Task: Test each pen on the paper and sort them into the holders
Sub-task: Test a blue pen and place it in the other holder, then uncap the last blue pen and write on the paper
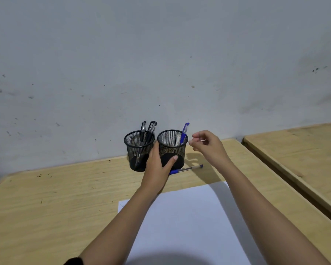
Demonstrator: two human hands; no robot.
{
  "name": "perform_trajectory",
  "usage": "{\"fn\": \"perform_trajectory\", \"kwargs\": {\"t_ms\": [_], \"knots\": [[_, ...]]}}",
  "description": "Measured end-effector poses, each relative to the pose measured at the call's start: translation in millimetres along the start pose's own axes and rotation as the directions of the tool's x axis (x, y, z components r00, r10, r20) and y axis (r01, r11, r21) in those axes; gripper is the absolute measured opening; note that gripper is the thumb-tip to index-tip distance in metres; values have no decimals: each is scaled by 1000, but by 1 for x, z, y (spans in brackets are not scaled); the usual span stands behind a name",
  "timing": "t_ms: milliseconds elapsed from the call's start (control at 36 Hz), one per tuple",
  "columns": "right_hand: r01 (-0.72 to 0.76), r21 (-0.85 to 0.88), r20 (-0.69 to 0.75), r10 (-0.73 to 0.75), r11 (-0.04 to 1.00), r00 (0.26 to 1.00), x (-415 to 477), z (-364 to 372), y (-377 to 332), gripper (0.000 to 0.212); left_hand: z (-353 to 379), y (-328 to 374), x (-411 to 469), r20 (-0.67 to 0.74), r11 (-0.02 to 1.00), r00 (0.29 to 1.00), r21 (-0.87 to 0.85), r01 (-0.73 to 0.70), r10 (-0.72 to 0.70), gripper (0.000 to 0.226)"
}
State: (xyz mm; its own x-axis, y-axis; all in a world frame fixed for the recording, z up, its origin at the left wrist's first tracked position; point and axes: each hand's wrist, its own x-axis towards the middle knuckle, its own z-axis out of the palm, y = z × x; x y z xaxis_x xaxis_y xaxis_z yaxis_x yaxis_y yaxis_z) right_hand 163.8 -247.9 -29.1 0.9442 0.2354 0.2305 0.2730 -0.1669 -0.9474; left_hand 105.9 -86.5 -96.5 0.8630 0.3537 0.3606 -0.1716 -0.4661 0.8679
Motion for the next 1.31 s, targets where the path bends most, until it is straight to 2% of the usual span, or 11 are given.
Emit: {"fn": "perform_trajectory", "kwargs": {"t_ms": [56,139,278,472,611,750,861,944,1139,1222,1306], "knots": [[-14,-13,-25,14,1000,1000,-6,-4,13,13,0,-2,0,14,1000,1000,-2,9,-9,84],[-3,-154,-12,2,988,1000,-14,-4,35,14,-1,-1,0,19,1000,1000,4,-1,1,85],[161,-389,137,-116,907,984,-22,1,53,16,-2,-1,0,20,1000,1000,-5,-10,10,82],[347,-507,344,-183,789,921,-20,3,53,10,-1,-3,0,30,1000,1000,-16,3,-2,79],[329,-536,356,-145,778,923,-22,-7,46,9,-4,2,-1,30,1000,1000,18,0,0,79],[243,-548,284,-96,800,954,-34,-26,41,6,-9,16,-6,-21,991,999,128,-44,47,55],[201,-510,211,-104,836,972,-48,-37,26,8,-14,31,-17,-64,986,997,166,-26,37,33],[190,-444,168,-127,876,978,-57,-43,10,6,-21,47,-32,-68,992,998,126,-2,11,36],[202,-256,176,-160,945,971,-90,-45,-35,6,-56,75,-65,148,989,980,43,-140,132,26],[160,-65,148,-149,985,978,-106,-42,-50,6,-77,82,-77,128,987,979,-37,-158,162,16],[94,242,88,-118,966,989,-124,-31,-61,7,-94,90,-89,129,978,977,-142,-152,171,14]]}}
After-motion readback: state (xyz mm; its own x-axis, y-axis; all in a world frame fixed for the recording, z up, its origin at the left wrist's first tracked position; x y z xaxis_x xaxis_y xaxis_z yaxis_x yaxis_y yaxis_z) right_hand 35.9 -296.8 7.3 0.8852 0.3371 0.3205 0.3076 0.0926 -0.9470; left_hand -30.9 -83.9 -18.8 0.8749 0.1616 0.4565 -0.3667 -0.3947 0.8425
